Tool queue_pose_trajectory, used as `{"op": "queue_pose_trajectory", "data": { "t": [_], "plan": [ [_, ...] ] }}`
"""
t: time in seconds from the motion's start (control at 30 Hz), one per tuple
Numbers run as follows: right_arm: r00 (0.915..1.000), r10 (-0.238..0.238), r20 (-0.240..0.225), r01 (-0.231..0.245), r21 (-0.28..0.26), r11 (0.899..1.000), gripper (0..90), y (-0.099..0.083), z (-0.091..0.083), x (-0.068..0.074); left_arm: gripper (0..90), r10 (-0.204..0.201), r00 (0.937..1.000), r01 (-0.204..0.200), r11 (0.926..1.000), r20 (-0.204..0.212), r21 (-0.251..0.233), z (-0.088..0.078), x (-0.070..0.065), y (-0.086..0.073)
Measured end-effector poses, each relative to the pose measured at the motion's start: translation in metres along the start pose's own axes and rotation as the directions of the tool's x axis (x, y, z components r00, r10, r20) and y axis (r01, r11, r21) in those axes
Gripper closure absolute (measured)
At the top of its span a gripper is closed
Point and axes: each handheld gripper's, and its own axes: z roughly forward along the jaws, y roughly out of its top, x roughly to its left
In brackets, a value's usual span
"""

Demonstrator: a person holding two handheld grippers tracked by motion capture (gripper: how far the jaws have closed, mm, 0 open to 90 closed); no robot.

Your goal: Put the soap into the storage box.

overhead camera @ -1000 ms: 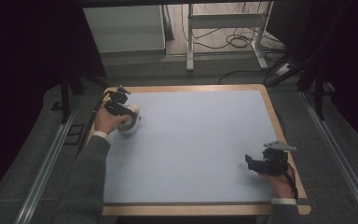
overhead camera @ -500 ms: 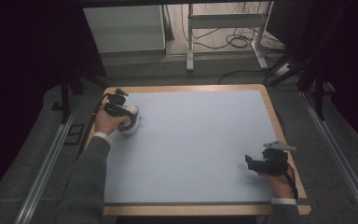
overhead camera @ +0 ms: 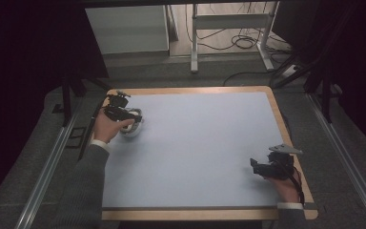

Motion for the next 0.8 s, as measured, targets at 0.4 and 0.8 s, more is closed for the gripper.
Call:
{"op": "queue_pose_trajectory", "data": {
  "t": [0.4,0.8],
  "plan": [
    [1.0000,0.003,0.005,-0.003,-0.006,1.000,6.3,0.000,-0.002,-0.001,26.3,0.083,0.9941,-0.078,0.9940,0.070,-0.077,-0.011,-0.025,-0.032],
    [1.0000,-0.001,0.006,0.001,-0.026,1.000,6.3,0.002,-0.005,-0.001,24.8,0.163,0.9791,-0.158,0.9864,0.122,-0.043,0.001,-0.055,-0.073]
  ]
}}
